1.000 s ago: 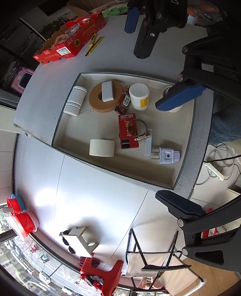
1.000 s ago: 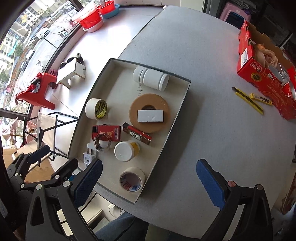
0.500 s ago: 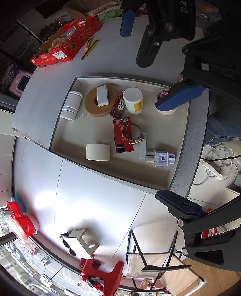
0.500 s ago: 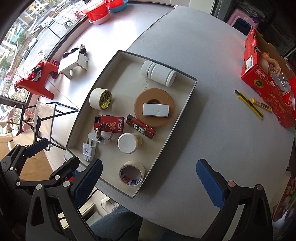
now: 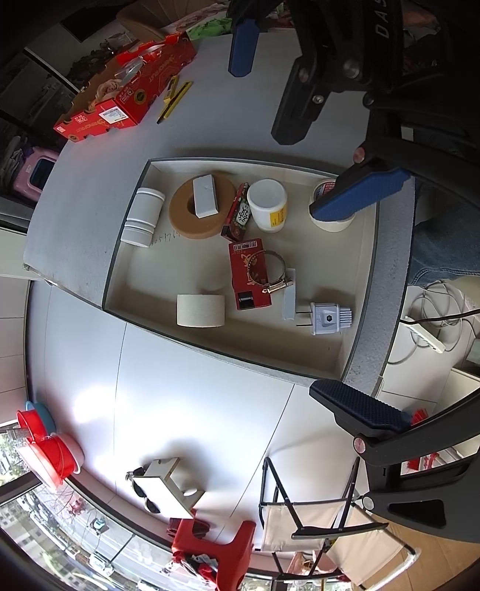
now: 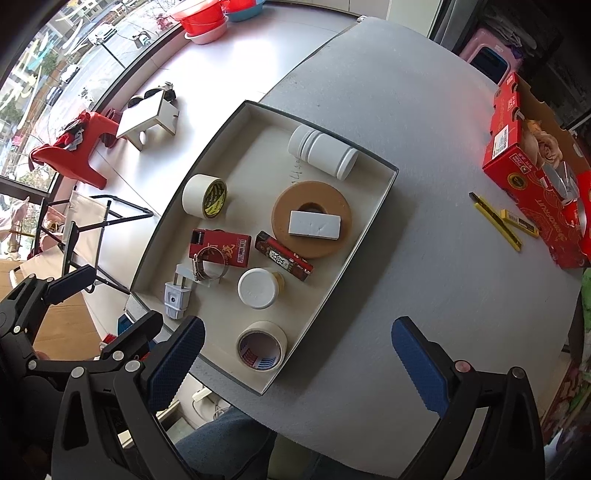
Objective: Organize rigid objects
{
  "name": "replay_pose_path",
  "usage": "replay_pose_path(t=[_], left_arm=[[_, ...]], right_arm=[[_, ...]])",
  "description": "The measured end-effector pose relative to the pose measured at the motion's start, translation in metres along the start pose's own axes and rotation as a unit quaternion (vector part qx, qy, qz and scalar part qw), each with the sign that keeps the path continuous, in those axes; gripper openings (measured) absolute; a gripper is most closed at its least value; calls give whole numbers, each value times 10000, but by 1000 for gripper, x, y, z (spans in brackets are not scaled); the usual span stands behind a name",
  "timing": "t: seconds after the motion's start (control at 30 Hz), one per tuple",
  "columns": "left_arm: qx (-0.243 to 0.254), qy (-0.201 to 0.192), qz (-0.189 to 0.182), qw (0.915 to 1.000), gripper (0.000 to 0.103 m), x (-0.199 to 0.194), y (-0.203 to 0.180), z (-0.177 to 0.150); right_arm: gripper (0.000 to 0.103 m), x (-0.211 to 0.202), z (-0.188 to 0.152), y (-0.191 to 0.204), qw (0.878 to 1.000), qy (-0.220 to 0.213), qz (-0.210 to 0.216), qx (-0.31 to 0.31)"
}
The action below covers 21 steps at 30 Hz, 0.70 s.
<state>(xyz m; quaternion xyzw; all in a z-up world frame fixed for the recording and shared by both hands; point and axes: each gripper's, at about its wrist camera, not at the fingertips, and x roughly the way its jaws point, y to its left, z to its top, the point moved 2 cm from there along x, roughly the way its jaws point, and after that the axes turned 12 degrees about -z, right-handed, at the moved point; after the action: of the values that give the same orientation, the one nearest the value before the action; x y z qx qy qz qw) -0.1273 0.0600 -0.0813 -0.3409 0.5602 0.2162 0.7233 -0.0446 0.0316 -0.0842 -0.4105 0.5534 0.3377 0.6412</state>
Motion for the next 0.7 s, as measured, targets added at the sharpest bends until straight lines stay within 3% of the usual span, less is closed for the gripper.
replay_pose_path(t=[0.7], left_arm=[[-29, 152, 63, 9999, 90, 6, 0, 9]], right_arm=[[102, 1, 11, 2, 9996, 61, -140, -244]])
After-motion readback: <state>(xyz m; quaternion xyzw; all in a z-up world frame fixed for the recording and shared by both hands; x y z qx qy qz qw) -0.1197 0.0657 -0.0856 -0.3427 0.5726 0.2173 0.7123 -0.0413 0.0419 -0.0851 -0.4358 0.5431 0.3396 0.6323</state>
